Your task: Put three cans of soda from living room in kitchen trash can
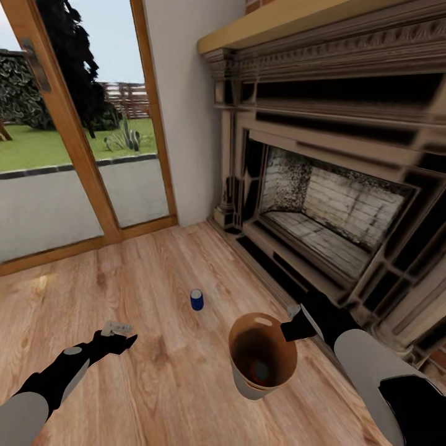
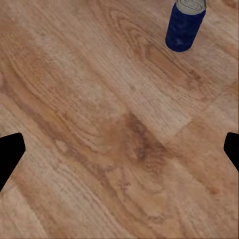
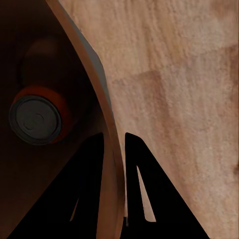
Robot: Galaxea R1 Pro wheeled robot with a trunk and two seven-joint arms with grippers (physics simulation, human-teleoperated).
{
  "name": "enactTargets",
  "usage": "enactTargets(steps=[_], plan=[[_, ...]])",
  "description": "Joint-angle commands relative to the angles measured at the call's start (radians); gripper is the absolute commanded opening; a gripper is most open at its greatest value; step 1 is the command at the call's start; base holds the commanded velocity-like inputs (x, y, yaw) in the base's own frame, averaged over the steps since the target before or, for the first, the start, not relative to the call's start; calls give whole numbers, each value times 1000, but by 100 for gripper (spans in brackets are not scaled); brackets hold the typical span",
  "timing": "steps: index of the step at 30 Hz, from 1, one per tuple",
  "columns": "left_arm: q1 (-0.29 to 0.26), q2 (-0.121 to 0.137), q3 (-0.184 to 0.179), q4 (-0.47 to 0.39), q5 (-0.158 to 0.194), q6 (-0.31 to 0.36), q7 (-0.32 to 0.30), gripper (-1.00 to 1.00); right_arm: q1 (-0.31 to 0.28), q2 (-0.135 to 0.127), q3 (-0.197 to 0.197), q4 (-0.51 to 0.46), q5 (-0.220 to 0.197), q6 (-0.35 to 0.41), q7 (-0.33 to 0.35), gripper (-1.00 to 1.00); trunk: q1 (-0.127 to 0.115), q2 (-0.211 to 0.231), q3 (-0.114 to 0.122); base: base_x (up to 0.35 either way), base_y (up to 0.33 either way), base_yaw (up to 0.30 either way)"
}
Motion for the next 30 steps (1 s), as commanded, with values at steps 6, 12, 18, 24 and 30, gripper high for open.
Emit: enactTargets(steps=[6, 12, 18, 24, 30], plan=[[0, 0, 0, 0, 0, 2, 0, 100, 0, 0, -4, 0, -32, 5, 4, -100, 0, 0, 0, 275, 214, -43], [0, 0, -1, 0, 0, 4, 0, 100, 0, 0, -4, -2, -32, 5, 4, -100, 0, 0, 0, 277, 208, -201], [0, 0, -1, 1, 0, 5, 0, 100, 0, -1, -4, -2, -32, 5, 4, -100, 0, 0, 2, 290, 173, -242], [0, 0, -1, 1, 0, 4, 0, 100, 0, -1, -4, -2, -32, 5, 3, -100, 0, 0, 5, 317, 43, -247], [0, 0, -1, 2, -1, -2, 0, 100, 0, -3, -4, -2, -32, 5, 3, -100, 0, 0, 8, 292, -100, -122]])
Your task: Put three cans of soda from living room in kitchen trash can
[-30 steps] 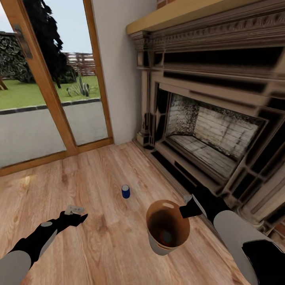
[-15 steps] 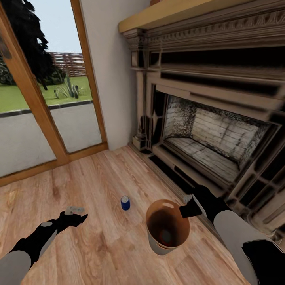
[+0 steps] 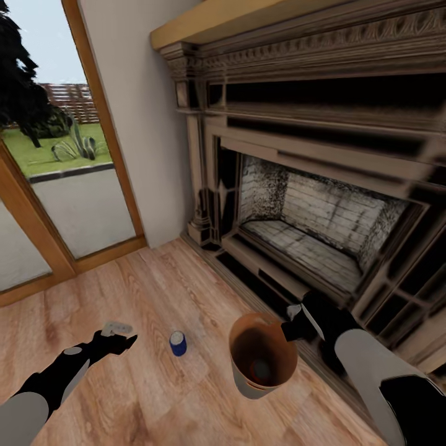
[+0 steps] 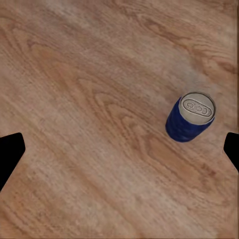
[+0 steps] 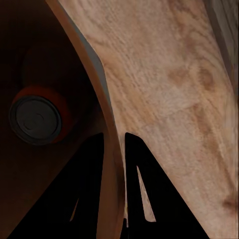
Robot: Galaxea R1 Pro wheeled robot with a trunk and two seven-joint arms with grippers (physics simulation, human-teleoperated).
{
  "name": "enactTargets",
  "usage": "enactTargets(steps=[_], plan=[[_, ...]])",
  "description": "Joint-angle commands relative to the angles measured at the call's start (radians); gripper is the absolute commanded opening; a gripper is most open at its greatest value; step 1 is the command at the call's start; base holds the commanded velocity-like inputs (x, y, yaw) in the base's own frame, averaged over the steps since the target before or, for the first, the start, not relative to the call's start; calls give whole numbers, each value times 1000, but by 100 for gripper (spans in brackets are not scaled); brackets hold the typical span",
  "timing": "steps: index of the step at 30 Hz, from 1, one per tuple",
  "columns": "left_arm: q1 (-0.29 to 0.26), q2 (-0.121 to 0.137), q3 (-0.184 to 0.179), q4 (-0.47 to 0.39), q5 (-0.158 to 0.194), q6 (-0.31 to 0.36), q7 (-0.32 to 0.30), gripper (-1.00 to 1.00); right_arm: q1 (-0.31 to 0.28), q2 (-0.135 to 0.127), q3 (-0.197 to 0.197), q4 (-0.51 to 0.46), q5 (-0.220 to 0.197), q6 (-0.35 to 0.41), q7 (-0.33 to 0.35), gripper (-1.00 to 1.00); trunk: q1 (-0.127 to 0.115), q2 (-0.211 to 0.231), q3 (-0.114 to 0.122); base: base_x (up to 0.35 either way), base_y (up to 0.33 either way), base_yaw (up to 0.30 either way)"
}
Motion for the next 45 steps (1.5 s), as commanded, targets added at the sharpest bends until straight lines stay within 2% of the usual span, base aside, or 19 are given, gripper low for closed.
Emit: enactTargets(steps=[1, 8, 24, 37, 45], plan=[[0, 0, 0, 0, 0, -1, 0, 100, 0, 0, -2, 0, -27, 5, 4, -100, 0, 0, 0, 270, -164, -33], [0, -7, 0, 0, 0, -3, 0, 100, 0, 0, -2, -1, -27, 5, 4, -100, 0, 0, 2, 157, -102, -57], [0, -9, 0, 0, 0, -3, -1, 100, 0, 2, -2, 0, -27, 5, 4, -100, 0, 0, 2, 8, 1, -20], [0, -9, 0, -1, 0, -3, -2, 100, 0, 3, -2, 0, -27, 5, 4, -100, 0, 0, 2, 0, 223, 0], [0, -9, 0, 0, 0, -5, 0, 100, 0, 3, -1, 0, -27, 5, 5, -100, 0, 0, 2, 0, 41, 0]])
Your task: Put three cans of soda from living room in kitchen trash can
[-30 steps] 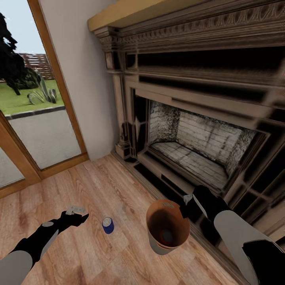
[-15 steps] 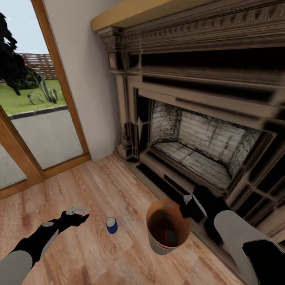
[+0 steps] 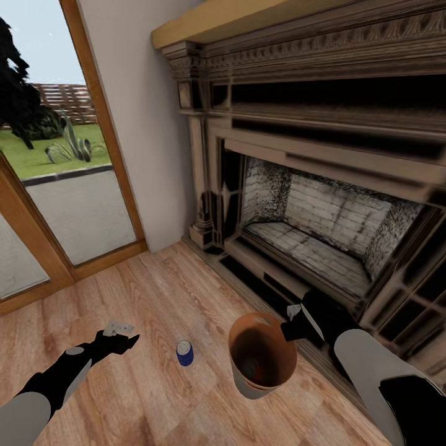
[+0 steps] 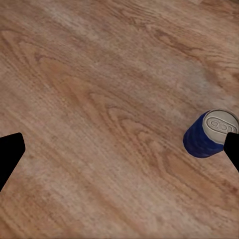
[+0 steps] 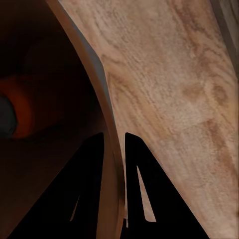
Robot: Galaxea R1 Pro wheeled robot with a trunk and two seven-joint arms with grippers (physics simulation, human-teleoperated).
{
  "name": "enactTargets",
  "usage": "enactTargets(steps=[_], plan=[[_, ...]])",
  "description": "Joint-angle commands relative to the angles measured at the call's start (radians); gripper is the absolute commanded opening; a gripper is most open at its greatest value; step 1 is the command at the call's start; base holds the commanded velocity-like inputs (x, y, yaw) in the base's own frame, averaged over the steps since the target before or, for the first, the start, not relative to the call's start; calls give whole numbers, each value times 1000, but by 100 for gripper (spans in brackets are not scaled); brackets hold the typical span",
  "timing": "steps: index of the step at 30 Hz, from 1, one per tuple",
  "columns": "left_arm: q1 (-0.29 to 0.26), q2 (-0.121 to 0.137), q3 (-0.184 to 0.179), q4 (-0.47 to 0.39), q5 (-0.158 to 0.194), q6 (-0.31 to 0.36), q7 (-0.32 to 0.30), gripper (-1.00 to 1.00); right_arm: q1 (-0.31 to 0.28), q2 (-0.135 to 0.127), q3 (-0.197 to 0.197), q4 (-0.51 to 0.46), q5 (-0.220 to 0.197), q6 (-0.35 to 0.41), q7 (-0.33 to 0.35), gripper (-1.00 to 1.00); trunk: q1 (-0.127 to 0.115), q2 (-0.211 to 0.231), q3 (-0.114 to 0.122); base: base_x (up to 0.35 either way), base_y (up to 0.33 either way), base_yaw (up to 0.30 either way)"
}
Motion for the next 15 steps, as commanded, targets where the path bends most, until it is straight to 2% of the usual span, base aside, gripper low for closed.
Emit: enactTargets(steps=[1, 7, 15], plan=[[0, 0, 0, 0, 0, 0, 0, 100, 0, 1, -2, 0, -30, 5, 4, -100, 0, 0, 0, 0, 3, 0], [0, 0, 0, 0, 0, -1, 0, 100, 0, 0, -2, 0, -30, 5, 4, -100, 0, 0, 0, 0, 18, -25], [0, -1, -3, 0, -4, 0, 0, 100, 0, 0, -4, 0, -30, 5, 4, -100, 0, 0, 0, 0, 66, -210]])
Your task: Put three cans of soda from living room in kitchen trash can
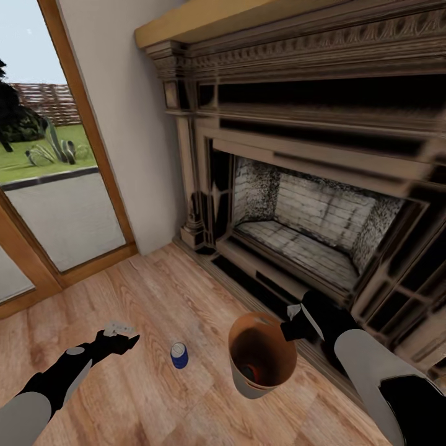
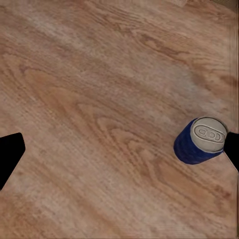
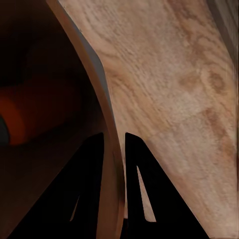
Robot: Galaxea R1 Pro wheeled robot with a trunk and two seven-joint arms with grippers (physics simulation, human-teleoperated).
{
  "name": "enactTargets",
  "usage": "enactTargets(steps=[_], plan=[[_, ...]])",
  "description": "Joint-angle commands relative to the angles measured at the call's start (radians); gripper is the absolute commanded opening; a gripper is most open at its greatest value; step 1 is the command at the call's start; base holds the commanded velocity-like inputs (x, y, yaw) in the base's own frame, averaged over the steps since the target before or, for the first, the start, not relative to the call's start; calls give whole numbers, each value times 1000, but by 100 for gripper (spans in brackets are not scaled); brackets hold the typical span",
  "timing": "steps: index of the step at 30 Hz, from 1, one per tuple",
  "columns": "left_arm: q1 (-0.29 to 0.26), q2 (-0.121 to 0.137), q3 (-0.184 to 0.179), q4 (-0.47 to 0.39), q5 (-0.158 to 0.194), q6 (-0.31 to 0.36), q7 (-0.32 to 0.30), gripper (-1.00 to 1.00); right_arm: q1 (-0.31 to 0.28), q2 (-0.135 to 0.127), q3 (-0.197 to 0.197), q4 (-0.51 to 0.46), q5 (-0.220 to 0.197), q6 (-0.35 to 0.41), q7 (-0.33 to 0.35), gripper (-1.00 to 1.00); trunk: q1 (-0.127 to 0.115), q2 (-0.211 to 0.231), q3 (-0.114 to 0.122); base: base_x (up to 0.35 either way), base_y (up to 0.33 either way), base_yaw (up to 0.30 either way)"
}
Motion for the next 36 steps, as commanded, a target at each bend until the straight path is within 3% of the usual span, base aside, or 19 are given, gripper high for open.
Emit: enactTargets(steps=[1, 23, 36], plan=[[0, 0, 0, 0, 0, 0, 0, 100, 0, 0, -2, 0, -23, 4, 4, -100, 0, 0, 0, 0, 18, -226], [0, 0, -2, 0, -1, 0, -1, 100, 0, -2, -2, -2, -23, 4, 4, -100, 0, 0, 1, 0, 10, -23], [0, -2, -4, 0, -2, 2, -1, 100, 0, -3, -2, -2, -23, 4, 4, -100, 0, 0, 12, 0, -34, -182]])
